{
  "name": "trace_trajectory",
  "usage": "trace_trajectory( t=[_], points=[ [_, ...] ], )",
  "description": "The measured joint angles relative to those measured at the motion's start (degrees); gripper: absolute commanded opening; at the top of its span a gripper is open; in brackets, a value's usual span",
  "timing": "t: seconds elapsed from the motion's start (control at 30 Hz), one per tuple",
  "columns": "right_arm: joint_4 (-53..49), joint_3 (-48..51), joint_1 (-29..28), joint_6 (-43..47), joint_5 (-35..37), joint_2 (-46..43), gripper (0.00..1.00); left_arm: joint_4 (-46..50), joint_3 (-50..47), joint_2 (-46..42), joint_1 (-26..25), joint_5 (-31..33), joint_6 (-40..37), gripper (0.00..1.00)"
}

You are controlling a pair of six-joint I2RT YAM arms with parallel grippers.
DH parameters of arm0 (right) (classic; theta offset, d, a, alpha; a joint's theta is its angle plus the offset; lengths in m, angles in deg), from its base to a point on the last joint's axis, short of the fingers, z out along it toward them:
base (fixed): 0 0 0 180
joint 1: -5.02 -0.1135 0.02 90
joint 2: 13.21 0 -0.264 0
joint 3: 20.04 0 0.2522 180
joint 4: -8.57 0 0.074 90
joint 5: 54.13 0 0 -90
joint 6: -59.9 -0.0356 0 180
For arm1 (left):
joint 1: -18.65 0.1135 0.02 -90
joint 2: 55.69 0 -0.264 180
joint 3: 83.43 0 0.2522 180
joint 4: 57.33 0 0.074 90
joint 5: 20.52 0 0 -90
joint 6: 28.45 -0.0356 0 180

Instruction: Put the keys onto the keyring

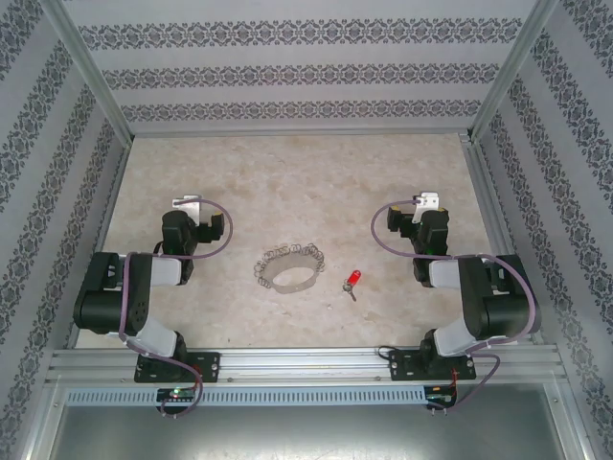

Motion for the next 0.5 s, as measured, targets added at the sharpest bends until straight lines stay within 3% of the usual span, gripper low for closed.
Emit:
trace_trajectory(
  t=[0.5],
  points=[
    [0.0,0.0,0.1,0.0,-0.3,0.0,0.98,0.0,0.0,0.0,0.0,0.0,0.0,1.0]
  ],
)
